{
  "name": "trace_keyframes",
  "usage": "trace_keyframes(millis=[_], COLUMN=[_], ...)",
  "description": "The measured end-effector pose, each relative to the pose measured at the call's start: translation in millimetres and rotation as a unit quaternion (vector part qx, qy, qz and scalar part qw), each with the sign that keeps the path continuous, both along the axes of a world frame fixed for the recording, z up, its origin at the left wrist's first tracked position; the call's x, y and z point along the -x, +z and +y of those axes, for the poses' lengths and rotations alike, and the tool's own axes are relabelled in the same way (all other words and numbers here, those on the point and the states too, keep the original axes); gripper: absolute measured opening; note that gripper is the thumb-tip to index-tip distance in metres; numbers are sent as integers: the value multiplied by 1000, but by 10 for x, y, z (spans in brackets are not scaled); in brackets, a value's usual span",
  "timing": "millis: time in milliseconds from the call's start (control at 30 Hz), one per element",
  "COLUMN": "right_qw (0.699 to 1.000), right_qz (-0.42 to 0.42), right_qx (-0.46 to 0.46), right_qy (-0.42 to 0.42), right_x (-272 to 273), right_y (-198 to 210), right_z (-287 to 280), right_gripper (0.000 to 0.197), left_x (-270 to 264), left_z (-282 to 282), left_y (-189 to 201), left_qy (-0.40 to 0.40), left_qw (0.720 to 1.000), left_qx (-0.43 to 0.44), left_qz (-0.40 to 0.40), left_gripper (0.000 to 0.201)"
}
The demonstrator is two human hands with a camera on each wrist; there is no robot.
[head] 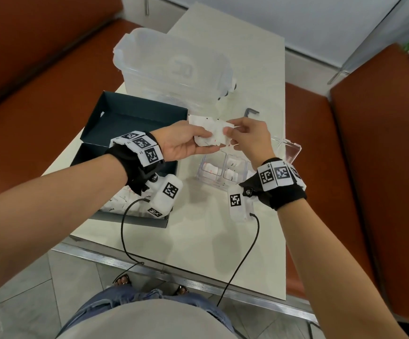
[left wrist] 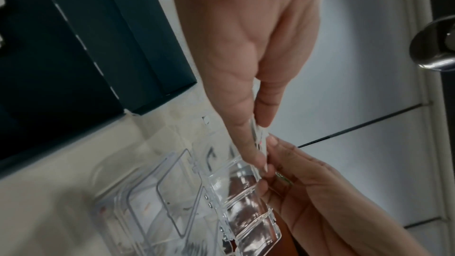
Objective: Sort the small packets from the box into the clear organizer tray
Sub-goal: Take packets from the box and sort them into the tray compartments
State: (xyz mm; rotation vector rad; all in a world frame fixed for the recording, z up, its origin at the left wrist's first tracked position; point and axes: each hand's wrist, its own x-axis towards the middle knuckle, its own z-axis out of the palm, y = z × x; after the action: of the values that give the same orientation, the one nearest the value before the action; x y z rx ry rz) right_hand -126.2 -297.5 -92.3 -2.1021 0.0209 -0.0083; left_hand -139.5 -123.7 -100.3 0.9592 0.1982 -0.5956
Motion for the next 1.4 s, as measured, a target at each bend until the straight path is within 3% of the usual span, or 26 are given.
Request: trace_keyframes(millis=[133,400,633,700,767,967,1167,1267,1400], right_qw=[999,983,980,991,997,948,894,866,837], right_qz=[20,60,79,64,35,72,65,53,51], right_qx=[-45,-166,-174,-93,46,297,429,482,526], right_qy=[-14,-53,-59,-76,-45,85,115,124,143], right_x=[-10,-21,-48,-77,-81,-31,-35,-30,-14], right_y=[-3,35,5,-65,-155,-383,-492,-532,-547], right_z=[-47,-131,-114,-135,-118,67,196,258,318], right_gripper=[4,12,8,9,11,20,25,17,33], left_x=[10,-10,-41,-69,-85,-73,-62,-68,-79], left_z=[-10,-25,-47,-3,35,45,55,79,110], left_y=[-3,-48,-90,-107,-118,-112,-119,-124,-127], left_qy=[21,67,119,151,171,174,173,174,177], left_qw=[999,997,991,986,983,982,983,983,983], left_qx=[-29,-37,-55,-61,-65,-65,-58,-55,-53], left_qz=[-23,-32,-31,-27,-22,-15,-8,-6,-2], left_gripper=[25,32,24,27,28,29,27,28,27])
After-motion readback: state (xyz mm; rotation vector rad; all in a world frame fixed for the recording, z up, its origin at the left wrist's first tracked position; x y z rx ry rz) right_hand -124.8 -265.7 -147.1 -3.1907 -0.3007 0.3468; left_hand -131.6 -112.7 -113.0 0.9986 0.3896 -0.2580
